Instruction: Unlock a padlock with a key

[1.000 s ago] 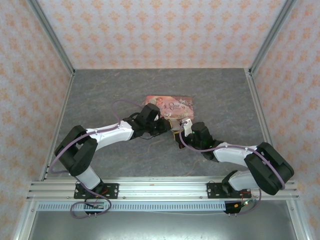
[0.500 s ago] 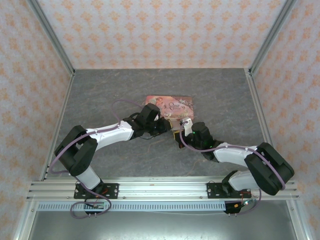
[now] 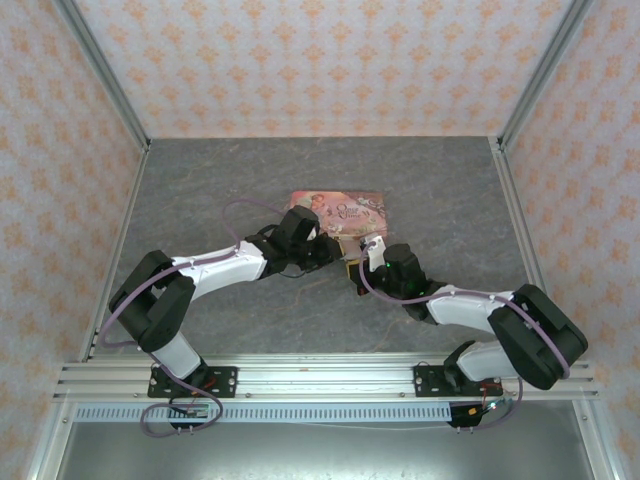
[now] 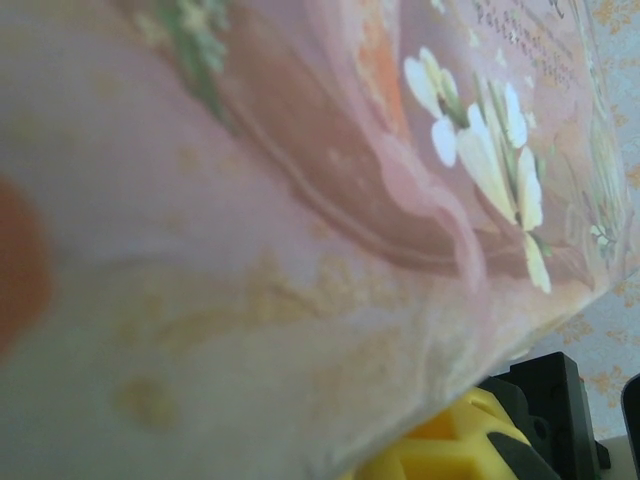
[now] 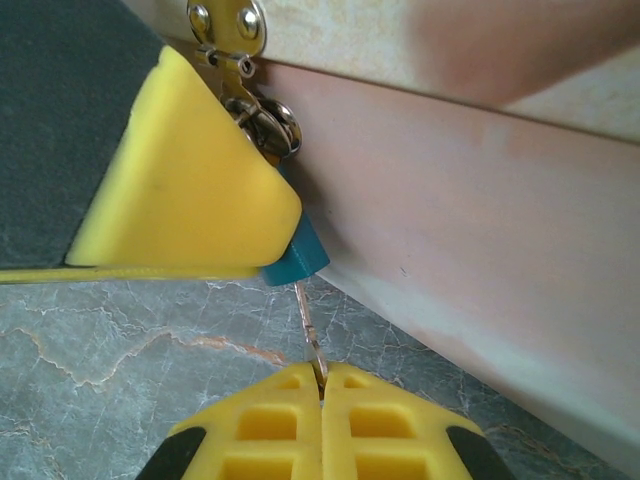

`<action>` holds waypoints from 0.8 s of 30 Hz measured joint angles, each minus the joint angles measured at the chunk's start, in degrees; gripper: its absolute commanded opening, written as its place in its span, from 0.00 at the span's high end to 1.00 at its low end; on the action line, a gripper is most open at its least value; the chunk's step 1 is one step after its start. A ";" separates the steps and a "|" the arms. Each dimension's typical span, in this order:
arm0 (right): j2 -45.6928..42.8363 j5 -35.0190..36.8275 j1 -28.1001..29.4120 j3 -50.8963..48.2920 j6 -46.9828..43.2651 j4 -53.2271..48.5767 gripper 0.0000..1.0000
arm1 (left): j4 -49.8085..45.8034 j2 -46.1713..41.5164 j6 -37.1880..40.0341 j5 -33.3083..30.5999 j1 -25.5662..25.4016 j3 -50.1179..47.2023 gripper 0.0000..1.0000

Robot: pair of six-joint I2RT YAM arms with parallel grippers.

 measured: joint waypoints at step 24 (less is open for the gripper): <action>0.76 -5.46 -3.39 0.31 -2.32 0.09 1.00 | -0.46 0.00 0.61 3.04 1.25 -0.09 0.85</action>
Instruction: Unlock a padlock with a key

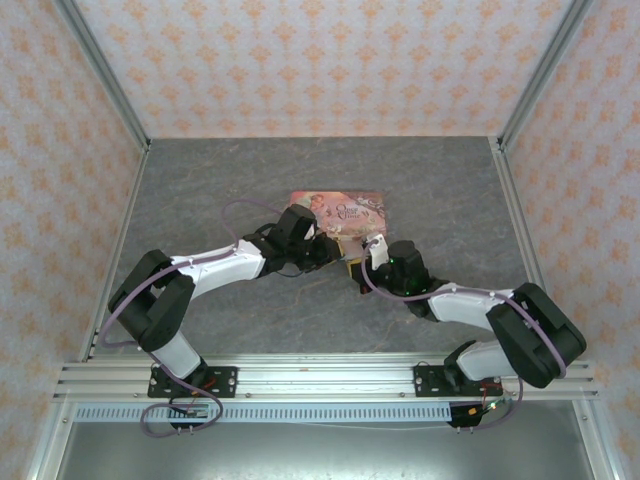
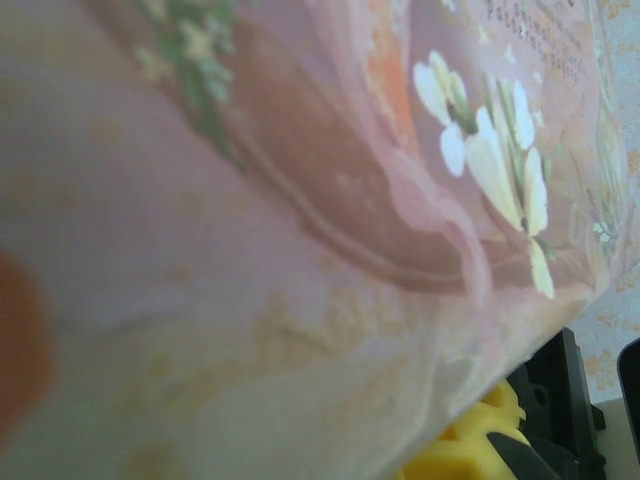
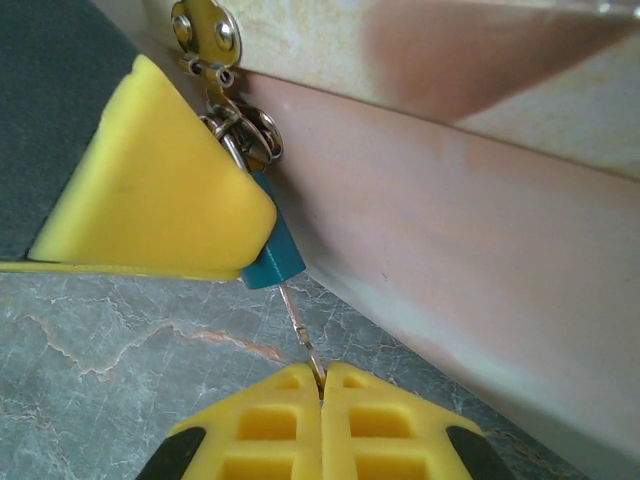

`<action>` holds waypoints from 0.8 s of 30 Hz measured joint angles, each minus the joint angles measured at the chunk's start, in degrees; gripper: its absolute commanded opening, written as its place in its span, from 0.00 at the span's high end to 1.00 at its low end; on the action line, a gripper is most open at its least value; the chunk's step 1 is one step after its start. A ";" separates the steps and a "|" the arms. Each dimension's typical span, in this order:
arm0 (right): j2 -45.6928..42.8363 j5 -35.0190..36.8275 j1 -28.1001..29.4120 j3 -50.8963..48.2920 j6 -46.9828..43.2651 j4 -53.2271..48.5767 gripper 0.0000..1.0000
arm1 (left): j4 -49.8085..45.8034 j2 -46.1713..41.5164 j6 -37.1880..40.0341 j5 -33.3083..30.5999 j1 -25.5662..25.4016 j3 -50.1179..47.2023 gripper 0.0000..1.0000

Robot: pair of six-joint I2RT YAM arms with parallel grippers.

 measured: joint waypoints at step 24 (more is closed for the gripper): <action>3.34 -2.93 -0.76 1.60 -0.66 -0.02 1.00 | -0.57 -0.02 0.02 1.29 1.70 0.00 0.85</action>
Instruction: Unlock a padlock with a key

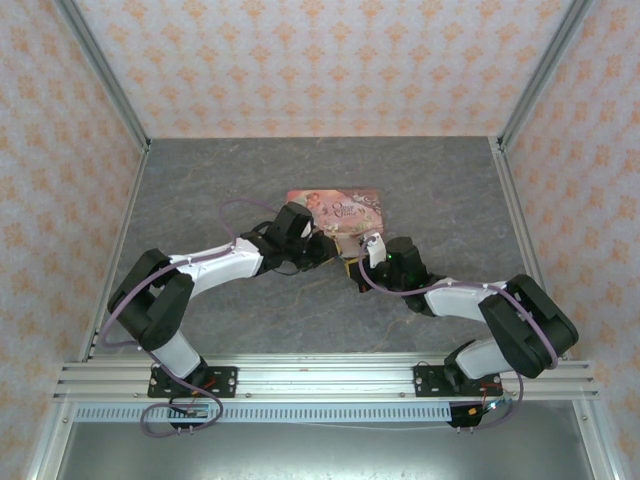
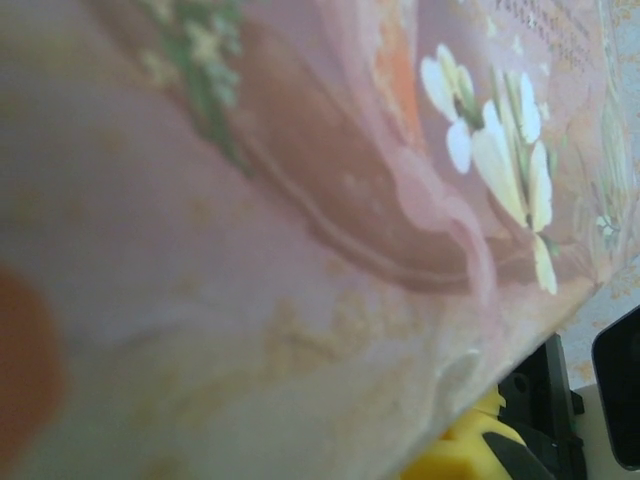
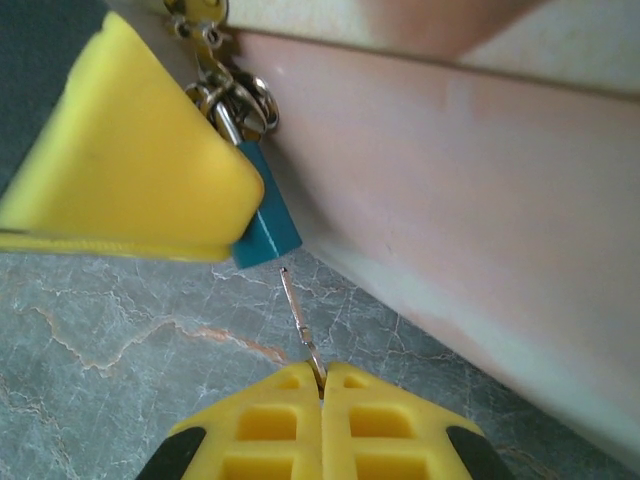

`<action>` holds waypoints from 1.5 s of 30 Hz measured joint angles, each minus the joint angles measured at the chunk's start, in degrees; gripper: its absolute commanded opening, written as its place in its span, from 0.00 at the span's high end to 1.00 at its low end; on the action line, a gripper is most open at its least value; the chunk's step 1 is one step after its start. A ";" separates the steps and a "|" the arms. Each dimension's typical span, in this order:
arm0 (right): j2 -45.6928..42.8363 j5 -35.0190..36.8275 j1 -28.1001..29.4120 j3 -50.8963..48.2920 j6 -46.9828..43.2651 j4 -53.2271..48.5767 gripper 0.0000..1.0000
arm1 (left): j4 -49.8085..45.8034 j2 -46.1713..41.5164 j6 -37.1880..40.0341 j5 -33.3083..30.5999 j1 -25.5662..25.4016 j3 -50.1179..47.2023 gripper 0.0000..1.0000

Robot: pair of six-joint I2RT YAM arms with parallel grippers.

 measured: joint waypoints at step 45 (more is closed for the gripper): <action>11.54 -4.07 -11.50 27.39 12.87 -15.58 1.00 | -1.40 -4.15 3.34 -4.07 7.28 -6.54 0.59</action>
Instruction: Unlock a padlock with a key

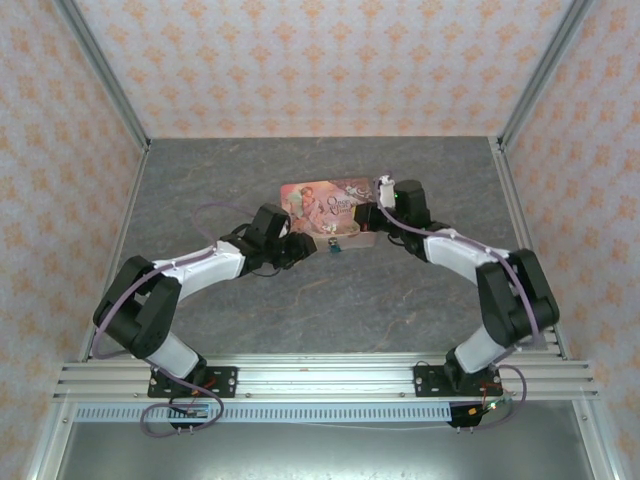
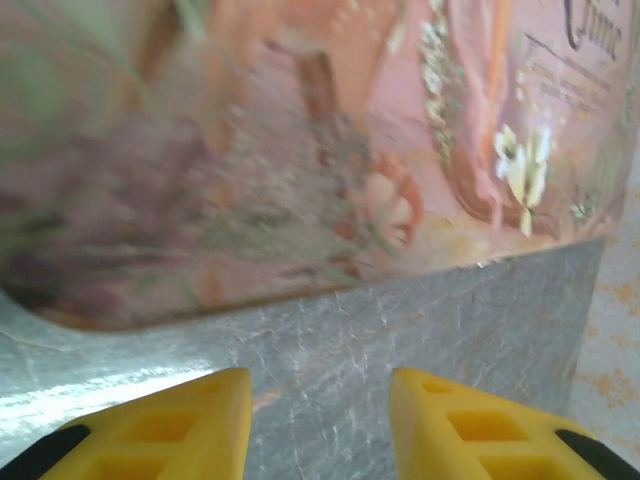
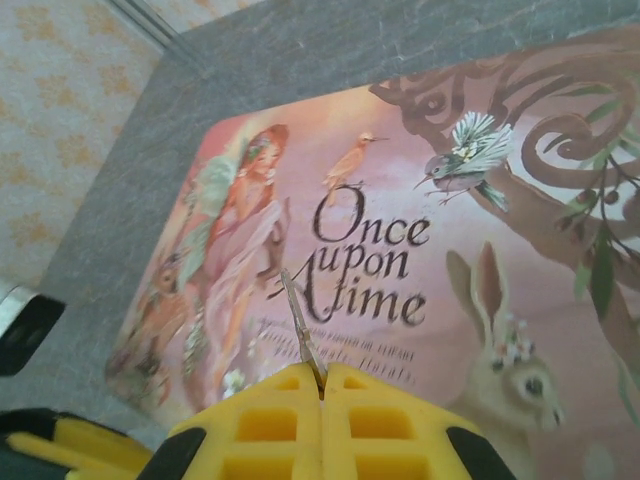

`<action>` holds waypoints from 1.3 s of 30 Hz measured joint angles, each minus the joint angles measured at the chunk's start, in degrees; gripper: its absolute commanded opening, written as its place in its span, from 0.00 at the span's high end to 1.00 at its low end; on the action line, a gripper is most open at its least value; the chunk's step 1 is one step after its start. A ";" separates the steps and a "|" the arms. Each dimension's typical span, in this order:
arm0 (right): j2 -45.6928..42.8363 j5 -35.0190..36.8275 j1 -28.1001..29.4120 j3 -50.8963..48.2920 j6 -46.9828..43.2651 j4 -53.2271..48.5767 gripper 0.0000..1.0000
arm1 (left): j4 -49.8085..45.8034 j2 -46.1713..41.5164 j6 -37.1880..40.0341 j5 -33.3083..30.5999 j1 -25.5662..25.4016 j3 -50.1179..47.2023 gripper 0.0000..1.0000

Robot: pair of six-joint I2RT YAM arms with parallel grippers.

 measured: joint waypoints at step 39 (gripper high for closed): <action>0.83 4.31 5.81 -4.48 5.25 3.98 1.00 | 23.06 3.82 18.25 0.74 7.76 -11.58 0.24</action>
